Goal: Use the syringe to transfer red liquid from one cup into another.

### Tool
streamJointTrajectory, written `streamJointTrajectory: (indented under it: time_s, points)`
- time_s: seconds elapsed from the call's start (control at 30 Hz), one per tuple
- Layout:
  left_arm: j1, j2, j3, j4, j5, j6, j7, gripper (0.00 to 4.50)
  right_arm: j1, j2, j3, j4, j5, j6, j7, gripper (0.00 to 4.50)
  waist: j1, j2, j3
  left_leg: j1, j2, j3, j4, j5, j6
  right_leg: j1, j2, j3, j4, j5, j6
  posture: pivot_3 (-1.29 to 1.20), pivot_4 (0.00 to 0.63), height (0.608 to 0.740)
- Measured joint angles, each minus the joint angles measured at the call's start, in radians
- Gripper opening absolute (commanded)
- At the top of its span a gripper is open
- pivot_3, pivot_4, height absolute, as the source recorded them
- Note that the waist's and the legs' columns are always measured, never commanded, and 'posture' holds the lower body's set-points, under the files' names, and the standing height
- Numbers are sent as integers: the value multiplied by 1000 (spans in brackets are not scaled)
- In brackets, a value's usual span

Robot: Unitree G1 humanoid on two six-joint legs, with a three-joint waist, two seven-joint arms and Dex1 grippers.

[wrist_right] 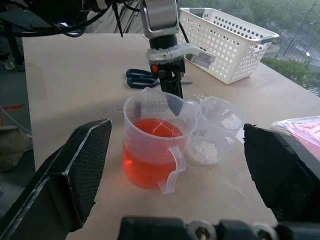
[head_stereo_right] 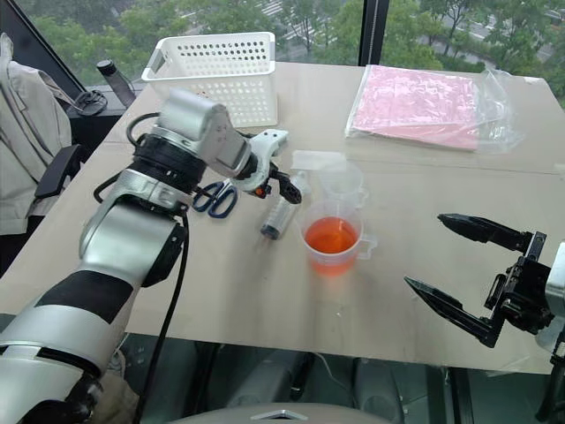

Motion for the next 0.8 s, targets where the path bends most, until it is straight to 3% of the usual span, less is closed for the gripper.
streamJointTrajectory:
  time_s: [0.2,0.33,0.47,0.57,0.67,0.8]
  points:
    - [-7,-30,-25,83,91,-80,-82,1419,34,24,0,-39,-13,-11,-22,4500,0,0,0,0,0,0,0,0,0,0,0,0,0,0,0,0,150,740]
    - [-6,-24,6,93,113,-93,-115,1402,30,24,6,-45,-25,-21,-25,4500,-2,0,0,0,0,0,1,0,0,0,0,0,1,0,0,0,150,740]
    - [12,150,145,-37,49,-45,-209,1402,26,26,15,-43,-33,-26,-29,4500,-30,0,0,-1,1,0,1,0,0,-3,1,0,2,0,0,0,150,740]
    - [54,252,326,-197,-35,-5,-256,1402,26,32,23,-27,-45,-29,-26,4500,-30,0,0,-1,0,0,1,0,0,-2,0,0,1,0,0,0,150,740]
    - [183,245,640,-418,-229,-29,-320,1402,-6,32,49,3,-57,-42,-23,4500,-25,0,0,-1,0,-3,3,0,0,-1,0,-4,1,0,0,0,150,740]
    - [236,182,795,-650,-378,-64,-337,1402,-47,24,78,40,-67,-44,-21,4500,-13,0,-1,-2,0,-5,8,0,0,2,0,-7,2,1,0,0,150,740]
